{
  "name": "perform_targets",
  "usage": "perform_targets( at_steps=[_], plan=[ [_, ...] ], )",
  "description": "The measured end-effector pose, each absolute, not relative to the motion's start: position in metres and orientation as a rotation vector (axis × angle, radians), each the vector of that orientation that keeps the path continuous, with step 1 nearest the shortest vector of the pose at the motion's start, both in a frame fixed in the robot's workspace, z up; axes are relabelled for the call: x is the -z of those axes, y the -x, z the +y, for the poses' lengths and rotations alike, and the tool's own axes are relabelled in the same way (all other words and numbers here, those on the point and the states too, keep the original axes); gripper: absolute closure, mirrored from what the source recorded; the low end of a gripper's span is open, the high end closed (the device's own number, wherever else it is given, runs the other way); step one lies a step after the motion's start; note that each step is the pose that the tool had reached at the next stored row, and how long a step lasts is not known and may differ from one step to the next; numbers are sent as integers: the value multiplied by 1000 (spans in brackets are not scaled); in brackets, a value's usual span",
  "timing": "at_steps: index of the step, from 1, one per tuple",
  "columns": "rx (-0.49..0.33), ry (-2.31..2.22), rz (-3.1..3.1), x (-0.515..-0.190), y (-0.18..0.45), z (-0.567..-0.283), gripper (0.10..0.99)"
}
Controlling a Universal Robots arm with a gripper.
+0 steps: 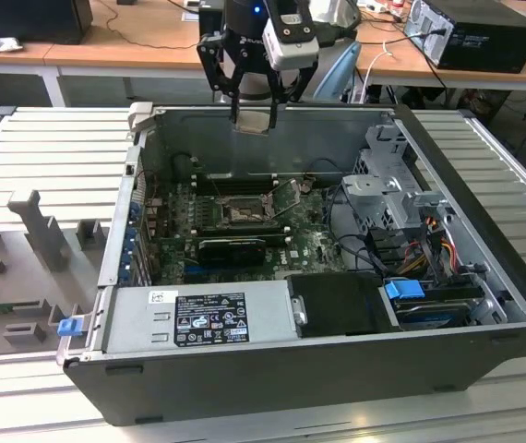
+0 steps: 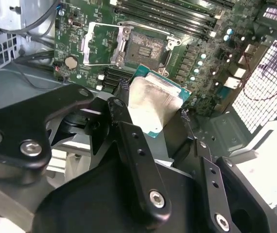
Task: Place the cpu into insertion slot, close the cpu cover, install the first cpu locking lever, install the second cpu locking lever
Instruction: 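Place the cpu into insertion slot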
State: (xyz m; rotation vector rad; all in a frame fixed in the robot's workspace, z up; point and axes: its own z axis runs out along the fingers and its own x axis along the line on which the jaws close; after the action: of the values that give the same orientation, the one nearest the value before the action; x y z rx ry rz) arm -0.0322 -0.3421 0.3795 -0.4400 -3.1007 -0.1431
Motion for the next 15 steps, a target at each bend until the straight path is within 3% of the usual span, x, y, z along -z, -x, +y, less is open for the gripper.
perform_targets(
  at_steps=[15],
  plan=[
    [142,632,-3071,-377,32,-342,557]
  ],
)
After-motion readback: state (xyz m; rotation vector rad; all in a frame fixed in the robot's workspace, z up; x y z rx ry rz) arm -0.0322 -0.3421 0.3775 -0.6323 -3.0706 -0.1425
